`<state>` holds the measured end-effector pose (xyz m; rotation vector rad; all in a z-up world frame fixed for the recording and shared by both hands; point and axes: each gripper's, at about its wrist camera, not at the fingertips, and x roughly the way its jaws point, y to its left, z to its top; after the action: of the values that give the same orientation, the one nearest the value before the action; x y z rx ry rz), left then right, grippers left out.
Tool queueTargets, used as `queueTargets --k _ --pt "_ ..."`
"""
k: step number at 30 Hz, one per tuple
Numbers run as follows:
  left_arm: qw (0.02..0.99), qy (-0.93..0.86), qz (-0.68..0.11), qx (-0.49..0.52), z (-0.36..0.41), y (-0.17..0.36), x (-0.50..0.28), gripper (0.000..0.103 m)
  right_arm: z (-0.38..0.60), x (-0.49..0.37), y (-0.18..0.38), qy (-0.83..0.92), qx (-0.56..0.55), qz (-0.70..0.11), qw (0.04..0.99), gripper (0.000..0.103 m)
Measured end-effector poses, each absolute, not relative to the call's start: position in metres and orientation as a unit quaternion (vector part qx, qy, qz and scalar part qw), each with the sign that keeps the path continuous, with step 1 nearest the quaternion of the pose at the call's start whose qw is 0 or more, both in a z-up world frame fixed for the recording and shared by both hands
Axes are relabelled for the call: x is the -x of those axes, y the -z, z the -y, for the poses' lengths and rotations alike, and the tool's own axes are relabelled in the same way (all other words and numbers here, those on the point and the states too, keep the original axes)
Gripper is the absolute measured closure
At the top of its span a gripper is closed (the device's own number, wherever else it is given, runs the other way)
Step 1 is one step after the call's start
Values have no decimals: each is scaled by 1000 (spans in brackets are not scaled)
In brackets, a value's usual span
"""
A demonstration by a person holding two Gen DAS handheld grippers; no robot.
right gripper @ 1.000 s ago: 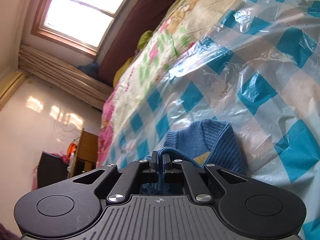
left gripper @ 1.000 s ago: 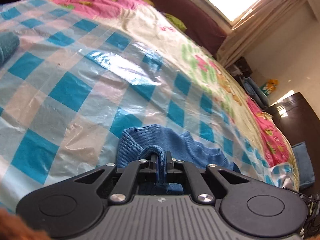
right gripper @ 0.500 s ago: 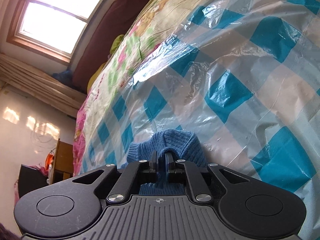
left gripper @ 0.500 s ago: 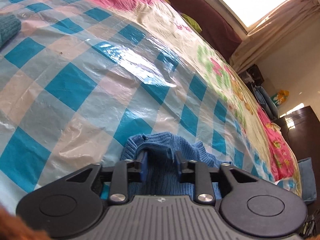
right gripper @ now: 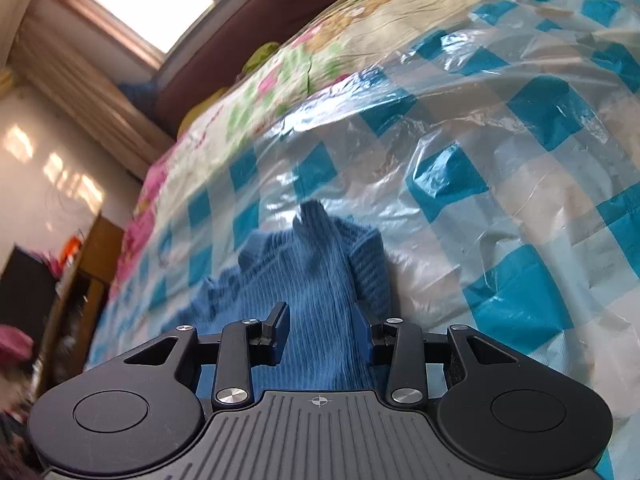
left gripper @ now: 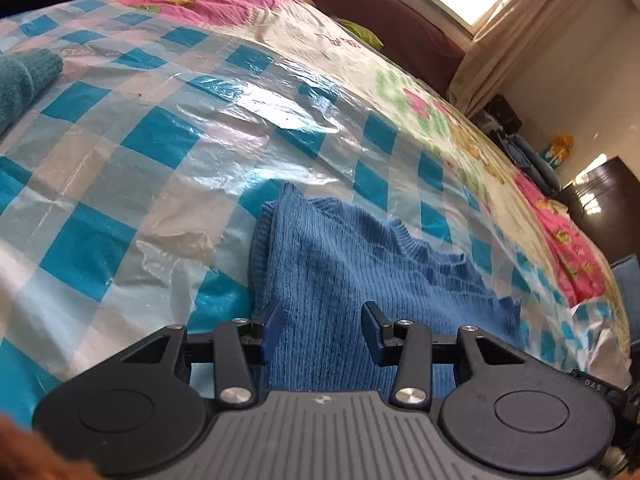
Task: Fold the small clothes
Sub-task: 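Open both grippers and press the folded sweater flat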
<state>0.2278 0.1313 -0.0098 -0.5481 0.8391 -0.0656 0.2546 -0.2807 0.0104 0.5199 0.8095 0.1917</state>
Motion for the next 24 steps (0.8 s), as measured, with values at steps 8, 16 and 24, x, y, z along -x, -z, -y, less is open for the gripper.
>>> queueTargets --k 8,16,24 --pt "881 -47 -414 224 -128 38 -222 56 289 -249 5 -33 -215 -417 882 96" --pt "890 -53 -389 233 -125 24 -209 57 279 -242 -9 -26 -172 -415 893 86" --pt "901 -28 -379 210 -107 17 -181 56 258 -237 -28 -43 -130 -387 912 85"
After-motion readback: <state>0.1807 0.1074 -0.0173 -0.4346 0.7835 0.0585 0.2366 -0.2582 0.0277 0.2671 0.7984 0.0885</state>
